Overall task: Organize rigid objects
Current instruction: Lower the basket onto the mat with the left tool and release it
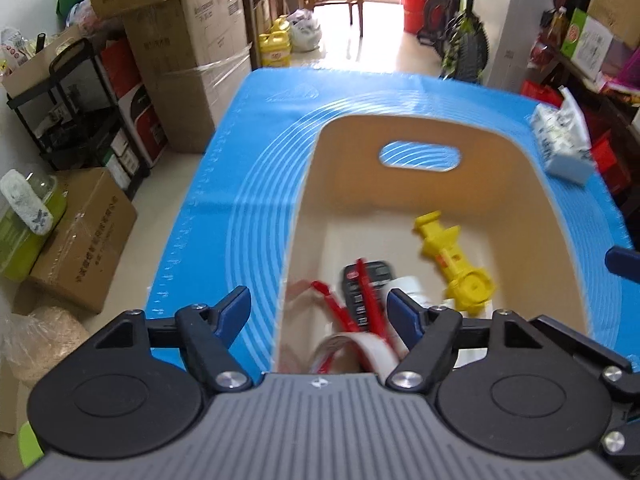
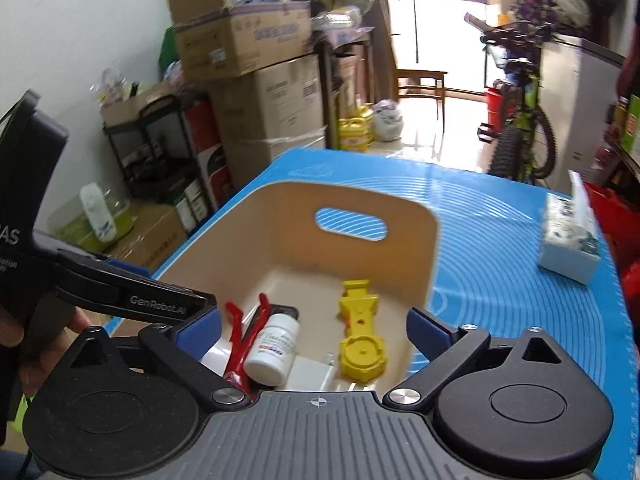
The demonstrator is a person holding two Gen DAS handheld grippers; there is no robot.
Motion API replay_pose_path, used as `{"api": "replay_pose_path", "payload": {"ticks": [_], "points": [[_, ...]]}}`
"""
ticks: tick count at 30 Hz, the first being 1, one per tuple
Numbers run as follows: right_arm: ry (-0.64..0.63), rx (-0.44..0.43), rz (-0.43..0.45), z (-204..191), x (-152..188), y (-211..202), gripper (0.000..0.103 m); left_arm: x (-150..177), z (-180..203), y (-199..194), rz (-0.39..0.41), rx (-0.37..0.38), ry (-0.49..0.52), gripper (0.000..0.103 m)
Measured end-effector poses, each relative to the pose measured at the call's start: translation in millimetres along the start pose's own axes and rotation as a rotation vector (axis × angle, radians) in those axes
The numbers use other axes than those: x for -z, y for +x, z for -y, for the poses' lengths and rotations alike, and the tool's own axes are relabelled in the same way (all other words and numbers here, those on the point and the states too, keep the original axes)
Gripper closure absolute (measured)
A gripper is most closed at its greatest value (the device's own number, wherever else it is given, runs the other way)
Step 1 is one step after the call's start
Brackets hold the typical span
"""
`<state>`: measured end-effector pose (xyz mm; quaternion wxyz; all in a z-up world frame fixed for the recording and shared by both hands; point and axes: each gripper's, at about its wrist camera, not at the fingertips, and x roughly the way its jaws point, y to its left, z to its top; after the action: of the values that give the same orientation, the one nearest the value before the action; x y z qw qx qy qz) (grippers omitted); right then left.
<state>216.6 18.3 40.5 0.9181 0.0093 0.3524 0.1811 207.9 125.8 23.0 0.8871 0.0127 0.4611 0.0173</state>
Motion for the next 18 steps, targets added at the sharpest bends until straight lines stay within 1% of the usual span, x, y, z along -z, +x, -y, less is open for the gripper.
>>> {"api": "replay_pose_path", "payload": {"ticks": [3,8,11,18], "points": [[0.004,0.030,0.006,4.1,-3.5,-15.0,0.002,-0.7,10.2,-13.6,0.019,0.006,-0.011,0.028],[-0.001,0.078,0.055,7.7,-7.4,-47.6,0.002,3.4,25.0,-38.2,0.049,-0.012,0.028,0.027],[0.012,0.085,0.069,9.5,-6.6,-64.6,0.002,9.8,30.0,-54.0,0.053,-0.018,0.036,0.027],[0.004,0.110,0.104,4.6,3.7,-106.3,0.002,28.5,35.8,-90.1,0.080,-0.032,0.011,0.027]]}}
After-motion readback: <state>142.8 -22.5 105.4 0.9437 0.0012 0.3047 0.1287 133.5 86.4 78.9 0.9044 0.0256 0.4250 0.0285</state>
